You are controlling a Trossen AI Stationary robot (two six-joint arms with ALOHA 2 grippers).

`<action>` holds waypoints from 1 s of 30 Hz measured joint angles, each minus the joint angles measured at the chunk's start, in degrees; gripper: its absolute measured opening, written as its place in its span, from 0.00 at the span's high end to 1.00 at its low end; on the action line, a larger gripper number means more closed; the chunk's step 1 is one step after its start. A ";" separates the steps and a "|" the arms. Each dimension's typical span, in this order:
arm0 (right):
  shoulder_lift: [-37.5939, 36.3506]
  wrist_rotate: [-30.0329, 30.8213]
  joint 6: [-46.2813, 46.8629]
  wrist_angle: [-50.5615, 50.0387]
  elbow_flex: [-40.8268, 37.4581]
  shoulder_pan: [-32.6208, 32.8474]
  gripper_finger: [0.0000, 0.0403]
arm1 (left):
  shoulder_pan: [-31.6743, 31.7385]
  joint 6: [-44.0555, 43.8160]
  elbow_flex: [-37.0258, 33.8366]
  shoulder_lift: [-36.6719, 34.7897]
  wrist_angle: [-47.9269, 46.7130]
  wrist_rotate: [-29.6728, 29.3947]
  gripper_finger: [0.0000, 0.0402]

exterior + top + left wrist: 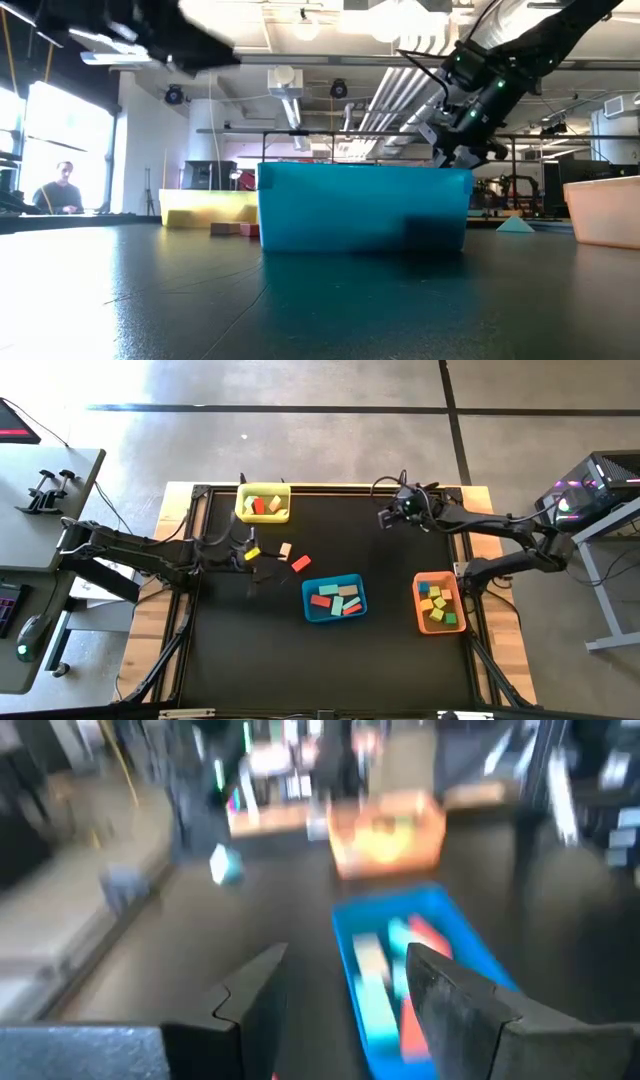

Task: Sort blocks by size
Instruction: Put the orange rectangular block into the blue bin

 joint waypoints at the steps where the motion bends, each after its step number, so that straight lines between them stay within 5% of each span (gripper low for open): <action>1: 0.00 -0.97 -0.04 -0.01 0.00 0.13 0.40 | 0.00 -1.37 0.00 0.00 -3.11 -0.09 0.53; 7: 0.00 -6.34 -1.22 1.32 0.00 3.04 0.40 | -0.02 -11.56 -1.40 2.04 -17.37 -2.86 0.53; 15: 0.00 -7.84 0.45 10.74 0.00 17.73 0.40 | 0.19 -21.11 -8.47 10.55 -6.10 -6.04 0.52; 23: 0.26 5.07 0.43 25.60 0.02 37.78 0.40 | 1.33 -14.62 -9.39 23.71 15.38 -12.22 0.52; 30: 0.26 18.01 0.89 30.65 0.02 50.64 0.40 | 5.03 -11.80 -4.42 33.83 17.93 -10.42 0.48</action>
